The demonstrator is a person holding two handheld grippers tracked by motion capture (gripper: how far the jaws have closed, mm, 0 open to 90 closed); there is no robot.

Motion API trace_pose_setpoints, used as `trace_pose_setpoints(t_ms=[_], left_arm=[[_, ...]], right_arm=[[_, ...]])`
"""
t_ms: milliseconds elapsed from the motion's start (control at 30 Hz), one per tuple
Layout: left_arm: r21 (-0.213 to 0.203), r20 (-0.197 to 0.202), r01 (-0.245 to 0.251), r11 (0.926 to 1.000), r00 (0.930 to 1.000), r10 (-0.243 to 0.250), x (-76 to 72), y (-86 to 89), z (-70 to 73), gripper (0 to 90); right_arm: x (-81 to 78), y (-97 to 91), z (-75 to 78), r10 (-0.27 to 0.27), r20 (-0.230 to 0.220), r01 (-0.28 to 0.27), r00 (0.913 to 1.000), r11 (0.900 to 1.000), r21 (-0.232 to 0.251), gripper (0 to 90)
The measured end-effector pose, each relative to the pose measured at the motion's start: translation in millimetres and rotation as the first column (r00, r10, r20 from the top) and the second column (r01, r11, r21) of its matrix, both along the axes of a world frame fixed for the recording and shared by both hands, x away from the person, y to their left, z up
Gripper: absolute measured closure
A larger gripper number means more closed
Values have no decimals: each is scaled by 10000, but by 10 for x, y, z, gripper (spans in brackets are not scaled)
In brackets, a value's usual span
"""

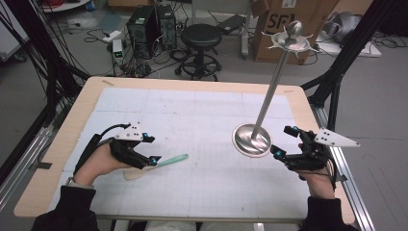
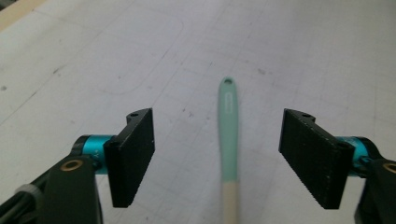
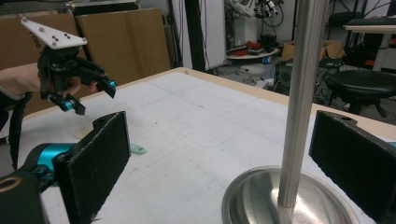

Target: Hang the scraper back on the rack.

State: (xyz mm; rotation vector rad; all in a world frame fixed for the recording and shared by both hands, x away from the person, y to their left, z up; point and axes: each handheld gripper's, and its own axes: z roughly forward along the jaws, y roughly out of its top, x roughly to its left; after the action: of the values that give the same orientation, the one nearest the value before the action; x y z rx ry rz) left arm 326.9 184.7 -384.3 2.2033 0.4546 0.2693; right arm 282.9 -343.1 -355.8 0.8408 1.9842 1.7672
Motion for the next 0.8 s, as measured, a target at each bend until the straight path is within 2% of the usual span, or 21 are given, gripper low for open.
trace_pose_setpoints(t_ms=[100, 167, 300, 333, 367, 400, 467, 633, 667, 733, 800], left_arm=[[154, -630, 60, 9999, 9980, -50, 37, 22, -44, 289], [580, -866, 150, 9982, 9962, -99, 58, 9, -91, 299], [1410, -1389, 325, 9895, 9902, -127, 90, -55, -173, 348], [1855, -1419, 459, 9816, 9897, -194, 98, -72, -174, 382], [2071, -1450, 462, 9772, 9893, -161, 92, -103, -183, 414], [2380, -1488, 594, 9694, 9886, -240, 93, -125, -176, 429], [2521, -1756, 771, 9646, 9839, -327, 91, -163, -168, 485], [3407, -2247, 944, 9354, 9743, -165, 121, -219, -156, 571], [3509, -2327, 1031, 9307, 9723, -200, 124, -231, -156, 582], [3674, -2291, 1188, 9224, 9728, -341, 125, -252, -168, 616], [3812, -2491, 1277, 9157, 9680, -313, 135, -267, -184, 631]], right_arm=[[-5, 13, 0, 4, -27, -4, 10000, 10000, 23, 44], [-4, 25, 1, 73, -29, -73, 10000, 10000, -47, 44], [7, 37, -4, 178, -50, -178, 9998, 9998, -97, 44], [12, 37, -6, 154, -42, -154, 9999, 9999, -75, 44], [15, 35, -6, 168, -53, -168, 9998, 9998, -53, 44], [18, 33, -6, 178, -76, -178, 9998, 9998, -41, 44], [35, 37, -6, 195, -45, -195, 9998, 9998, -27, 44], [48, 52, -9, 246, -87, -246, 9997, 9997, -18, 44], [52, 52, -11, 256, -70, -257, 9996, 9996, -67, 44], [52, 60, -12, 294, -95, -294, 9995, 9996, -46, 44], [54, 64, -12, 314, -73, -315, 9995, 9995, -90, 44]])
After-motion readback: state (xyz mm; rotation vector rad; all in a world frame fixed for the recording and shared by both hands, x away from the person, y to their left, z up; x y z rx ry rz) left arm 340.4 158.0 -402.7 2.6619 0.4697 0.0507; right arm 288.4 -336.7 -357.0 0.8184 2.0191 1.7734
